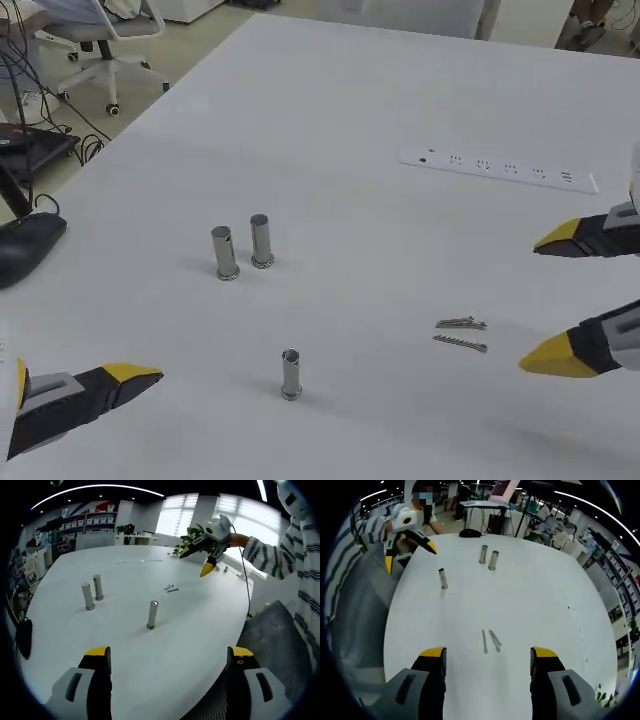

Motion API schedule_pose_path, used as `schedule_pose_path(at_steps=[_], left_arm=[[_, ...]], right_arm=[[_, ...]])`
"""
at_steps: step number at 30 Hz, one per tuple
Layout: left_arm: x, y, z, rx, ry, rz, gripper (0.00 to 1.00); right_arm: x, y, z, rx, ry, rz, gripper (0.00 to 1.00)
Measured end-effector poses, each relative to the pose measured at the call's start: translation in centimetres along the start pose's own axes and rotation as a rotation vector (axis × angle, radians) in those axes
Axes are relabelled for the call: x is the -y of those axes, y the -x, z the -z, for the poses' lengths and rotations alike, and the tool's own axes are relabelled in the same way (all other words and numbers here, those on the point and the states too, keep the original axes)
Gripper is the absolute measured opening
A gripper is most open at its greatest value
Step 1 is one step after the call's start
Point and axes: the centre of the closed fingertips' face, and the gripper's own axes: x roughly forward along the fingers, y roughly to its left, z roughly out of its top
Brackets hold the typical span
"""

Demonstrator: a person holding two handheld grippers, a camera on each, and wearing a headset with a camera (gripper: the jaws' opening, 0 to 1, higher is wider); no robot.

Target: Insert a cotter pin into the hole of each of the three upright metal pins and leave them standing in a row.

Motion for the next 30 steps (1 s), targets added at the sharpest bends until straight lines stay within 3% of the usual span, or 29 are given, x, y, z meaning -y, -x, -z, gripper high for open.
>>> schedule_pose_path(at_steps=[10, 13, 22, 25, 30], left_arm=[[0.6, 0.0, 0.5, -0.017, 0.004, 0.013, 0.94], [0.7, 0.0, 0.7, -0.021, 0.007, 0.018, 0.93], [0.8, 0.2, 0.5, -0.001, 0.026, 0.001, 0.92], [0.8, 0.5, 1.1, -0.037, 0.005, -0.007, 0.90], [0.9, 0.8, 1.0, -0.022, 0.017, -0.017, 0.87]], right_arm=[[0.8, -0.7, -0.4, -0.017, 0.032, -0.041, 0.59], [0.7, -1.1, -0.6, -0.003, 0.024, -0.079, 0.55], [1.2, -3.4, -0.5, -0.019, 0.018, -0.139, 0.46], [1.8, -4.2, -0.4, -0.027, 0.019, -0.127, 0.46], [2.5, -5.2, -0.2, -0.035, 0.023, -0.118, 0.41]])
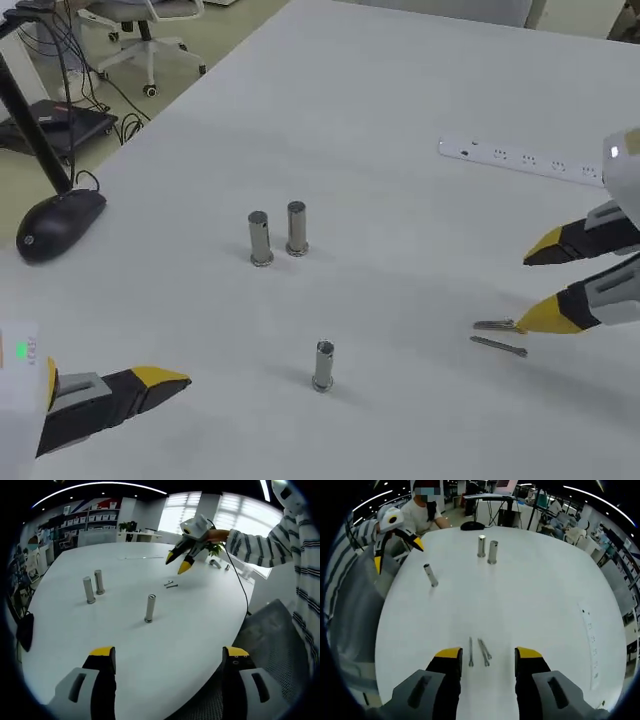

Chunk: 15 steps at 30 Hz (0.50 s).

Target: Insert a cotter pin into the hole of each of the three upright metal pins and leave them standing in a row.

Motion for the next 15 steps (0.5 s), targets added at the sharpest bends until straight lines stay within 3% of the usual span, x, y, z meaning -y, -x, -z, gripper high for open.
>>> schedule_pose_path(at_steps=[3, 15], left_arm=[[-0.3, 0.1, -0.1, 0.006, 0.011, -0.013, 0.87], [-0.9, 0.5, -0.4, 0.019, 0.014, -0.027, 0.86]], right_arm=[[0.4, -0.6, 0.5, -0.020, 0.008, 0.006, 0.35], [1.3, -2.7, 1.9, -0.071, 0.012, -0.010, 0.30]])
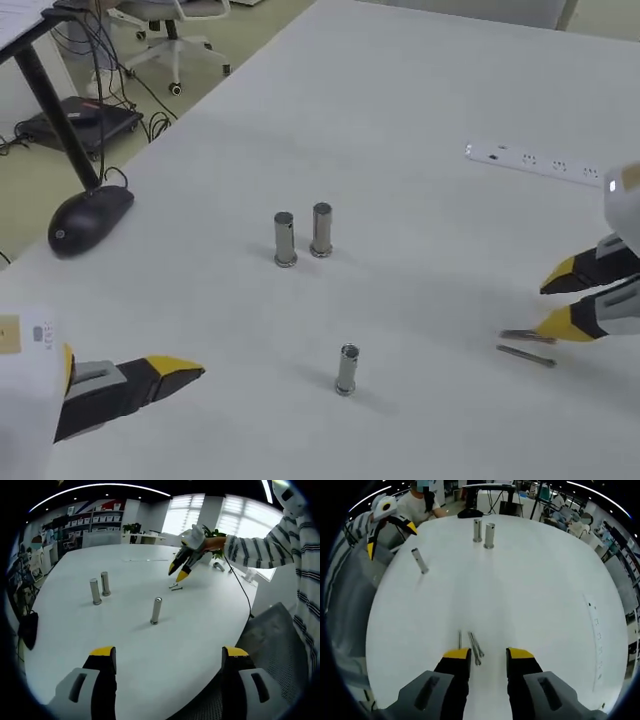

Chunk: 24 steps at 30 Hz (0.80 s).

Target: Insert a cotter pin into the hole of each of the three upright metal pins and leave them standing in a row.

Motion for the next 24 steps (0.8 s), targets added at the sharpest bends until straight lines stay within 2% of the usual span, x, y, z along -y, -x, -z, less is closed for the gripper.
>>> schedule_pose_path(at_steps=[7, 13, 17, 20, 24], left_arm=[[-0.4, 0.1, 0.9, -0.018, 0.013, -0.013, 0.85], [-0.5, 0.1, 0.8, -0.009, 0.014, -0.015, 0.85], [-0.7, -0.1, 1.0, -0.014, 0.018, -0.015, 0.84], [-0.8, -0.1, 0.9, -0.017, 0.013, -0.018, 0.84], [-0.8, -0.3, 1.0, -0.030, 0.001, -0.015, 0.83]], right_arm=[[0.2, -0.4, 0.2, -0.004, 0.003, -0.006, 0.29], [0.7, -0.8, 0.5, -0.017, 0.023, 0.015, 0.26], [0.5, -1.2, 0.9, -0.049, 0.070, 0.015, 0.26], [0.4, -1.2, 0.7, -0.037, 0.066, 0.014, 0.24], [-0.3, -1.4, 0.6, -0.044, 0.128, -0.001, 0.18]])
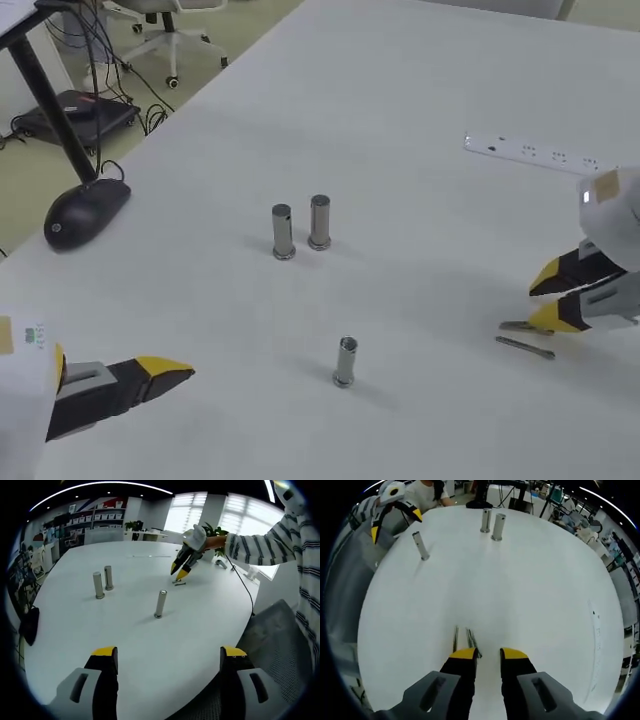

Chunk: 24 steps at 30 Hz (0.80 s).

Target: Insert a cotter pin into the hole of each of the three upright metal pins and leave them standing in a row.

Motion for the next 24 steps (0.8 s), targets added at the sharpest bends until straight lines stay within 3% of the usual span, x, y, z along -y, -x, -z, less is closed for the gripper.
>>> schedule_pose_path(at_steps=[6, 8, 9, 10, 14, 24], left_arm=[[0.2, -0.3, -0.2, 0.002, -0.002, 0.007, 0.83], [0.3, -0.4, -0.1, -0.002, -0.006, 0.012, 0.83], [0.3, -0.5, 0.0, -0.005, -0.006, 0.013, 0.83], [0.3, -0.5, 0.1, -0.008, -0.007, 0.015, 0.83], [0.4, -0.7, 0.7, -0.030, -0.008, 0.021, 0.83], [0.4, -0.9, 0.5, -0.027, -0.015, 0.026, 0.82]], right_arm=[[-0.6, 0.0, 0.1, -0.012, 0.026, -0.011, 0.14], [-1.2, -0.3, 0.8, -0.043, 0.043, -0.033, 0.15], [-1.5, -0.4, 0.2, -0.006, 0.056, -0.044, 0.14], [-1.4, -0.4, 0.5, -0.029, 0.053, -0.033, 0.14], [-1.4, -0.4, 0.5, -0.031, 0.055, -0.032, 0.13], [-1.5, -0.4, 0.4, -0.039, 0.036, -0.058, 0.09]])
